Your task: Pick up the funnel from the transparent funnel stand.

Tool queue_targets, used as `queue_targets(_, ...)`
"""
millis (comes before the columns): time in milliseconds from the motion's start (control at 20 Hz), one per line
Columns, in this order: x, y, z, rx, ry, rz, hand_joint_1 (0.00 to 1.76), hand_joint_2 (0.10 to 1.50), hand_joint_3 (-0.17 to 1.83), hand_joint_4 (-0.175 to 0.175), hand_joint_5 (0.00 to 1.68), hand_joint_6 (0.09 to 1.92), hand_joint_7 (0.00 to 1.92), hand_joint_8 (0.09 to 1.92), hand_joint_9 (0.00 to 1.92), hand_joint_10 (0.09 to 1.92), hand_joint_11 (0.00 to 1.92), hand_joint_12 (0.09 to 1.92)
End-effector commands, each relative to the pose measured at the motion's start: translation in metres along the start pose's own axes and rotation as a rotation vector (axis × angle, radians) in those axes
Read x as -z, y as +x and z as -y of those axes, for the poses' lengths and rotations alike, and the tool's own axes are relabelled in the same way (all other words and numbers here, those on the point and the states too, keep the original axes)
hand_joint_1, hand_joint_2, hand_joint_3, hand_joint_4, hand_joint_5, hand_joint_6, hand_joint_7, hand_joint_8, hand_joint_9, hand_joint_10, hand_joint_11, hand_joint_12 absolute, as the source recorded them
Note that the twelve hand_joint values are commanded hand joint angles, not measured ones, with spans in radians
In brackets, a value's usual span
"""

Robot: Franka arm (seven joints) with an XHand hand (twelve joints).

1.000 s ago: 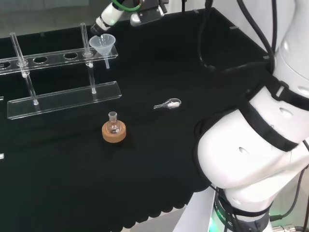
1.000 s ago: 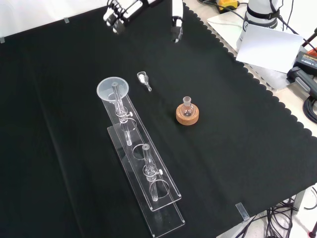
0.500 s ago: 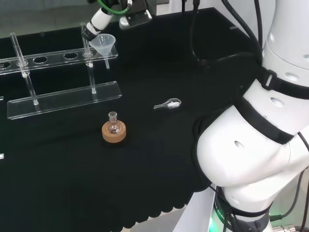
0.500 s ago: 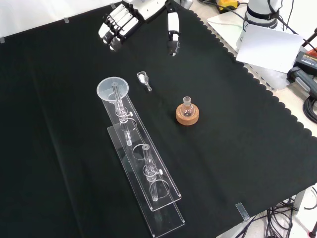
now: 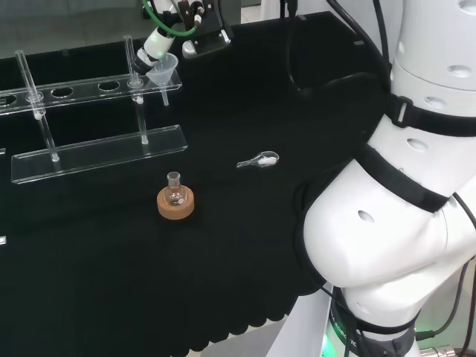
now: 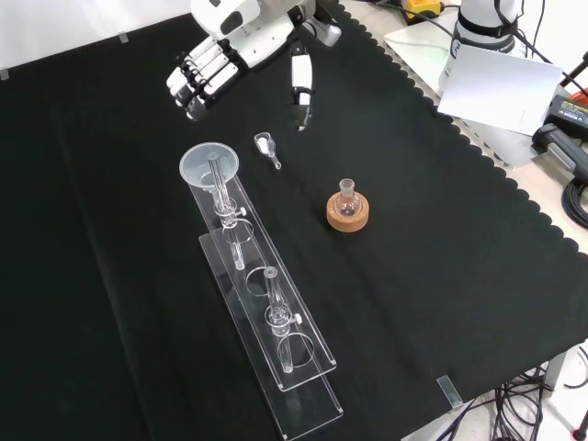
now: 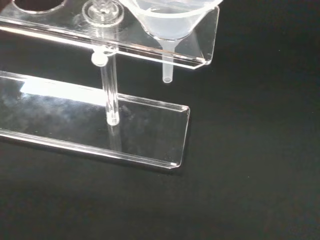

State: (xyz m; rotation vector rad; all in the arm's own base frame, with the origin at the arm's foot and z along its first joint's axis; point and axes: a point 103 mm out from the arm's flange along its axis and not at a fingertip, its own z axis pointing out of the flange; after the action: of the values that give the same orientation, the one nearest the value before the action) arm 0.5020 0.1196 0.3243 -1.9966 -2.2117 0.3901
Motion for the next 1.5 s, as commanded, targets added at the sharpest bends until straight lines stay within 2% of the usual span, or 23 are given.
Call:
queue_targets(50,-0.015,-0.012,-0.031,-0.041,0.049,0.023,0.57,0.64,0.01,0.061,0.00,0.09,0.00,0.09,0.00,0.09,0.00,0.09)
queue_targets(100,-0.017,-0.013,-0.035,-0.047,0.072,0.005,0.57,0.64,0.01,0.061,0.00,0.09,0.00,0.09,0.00,0.09,0.00,0.09)
queue_targets(150,-0.019,-0.013,-0.040,-0.099,0.100,-0.011,0.57,0.64,0.01,0.060,0.00,0.09,0.00,0.09,0.00,0.09,0.00,0.09)
queue_targets(250,-0.025,-0.015,-0.049,-0.109,0.121,-0.038,0.57,0.64,0.01,0.060,0.00,0.09,0.00,0.09,0.00,0.09,0.00,0.09)
queue_targets(600,-0.037,-0.021,-0.075,-0.067,0.144,-0.017,0.59,0.65,0.01,0.069,0.00,0.09,0.00,0.09,0.00,0.09,0.00,0.09)
queue_targets(950,-0.043,-0.025,-0.091,-0.034,0.189,-0.015,0.58,0.65,0.01,0.055,0.00,0.09,0.00,0.09,0.00,0.09,0.00,0.09)
queue_targets(1300,-0.048,-0.027,-0.096,-0.020,0.216,-0.015,0.57,0.65,0.01,0.050,0.00,0.09,0.00,0.09,0.00,0.09,0.00,0.09)
queue_targets(1500,-0.049,-0.029,-0.097,-0.034,0.226,-0.039,0.56,0.66,0.01,0.046,0.00,0.09,0.00,0.09,0.00,0.09,0.00,0.09)
